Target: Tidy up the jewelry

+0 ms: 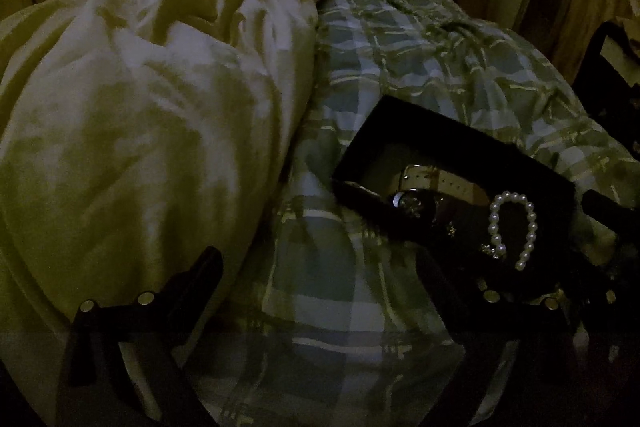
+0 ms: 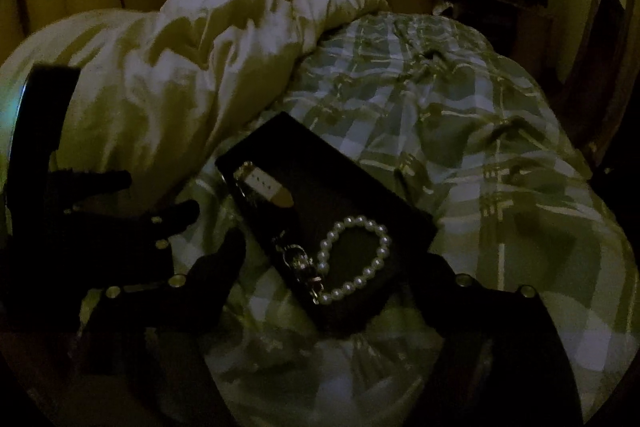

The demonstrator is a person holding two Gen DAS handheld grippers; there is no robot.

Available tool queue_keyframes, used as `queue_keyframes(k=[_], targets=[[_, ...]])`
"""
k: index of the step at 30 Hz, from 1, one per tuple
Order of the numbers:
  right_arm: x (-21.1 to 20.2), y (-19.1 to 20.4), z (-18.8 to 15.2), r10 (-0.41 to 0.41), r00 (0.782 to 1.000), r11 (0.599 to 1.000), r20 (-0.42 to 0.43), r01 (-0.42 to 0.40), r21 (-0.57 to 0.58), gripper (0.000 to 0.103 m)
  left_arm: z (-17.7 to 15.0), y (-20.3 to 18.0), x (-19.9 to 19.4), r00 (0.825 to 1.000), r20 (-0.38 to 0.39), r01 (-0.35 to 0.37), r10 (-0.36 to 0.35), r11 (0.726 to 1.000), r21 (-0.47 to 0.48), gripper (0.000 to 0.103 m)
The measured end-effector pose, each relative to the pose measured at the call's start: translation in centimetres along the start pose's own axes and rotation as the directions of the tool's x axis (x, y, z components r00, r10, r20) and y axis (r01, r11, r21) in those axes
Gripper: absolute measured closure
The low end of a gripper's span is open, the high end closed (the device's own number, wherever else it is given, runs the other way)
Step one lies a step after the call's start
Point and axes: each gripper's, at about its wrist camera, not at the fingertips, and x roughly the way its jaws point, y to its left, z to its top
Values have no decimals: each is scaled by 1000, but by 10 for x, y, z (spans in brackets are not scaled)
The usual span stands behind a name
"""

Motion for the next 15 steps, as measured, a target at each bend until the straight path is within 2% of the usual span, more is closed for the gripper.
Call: queue_keyframes(k=[9, 15], targets=[[11, 21, -13, -75, 994, 988, -80, 63, -137, 18, -4, 2, 4, 999, -31, -11, 11, 1000, -7, 7], [14, 23, -15, -111, 989, 983, -93, 95, -159, 18, -7, -4, 4, 999, -35, -18, 19, 999, 26, 7]])
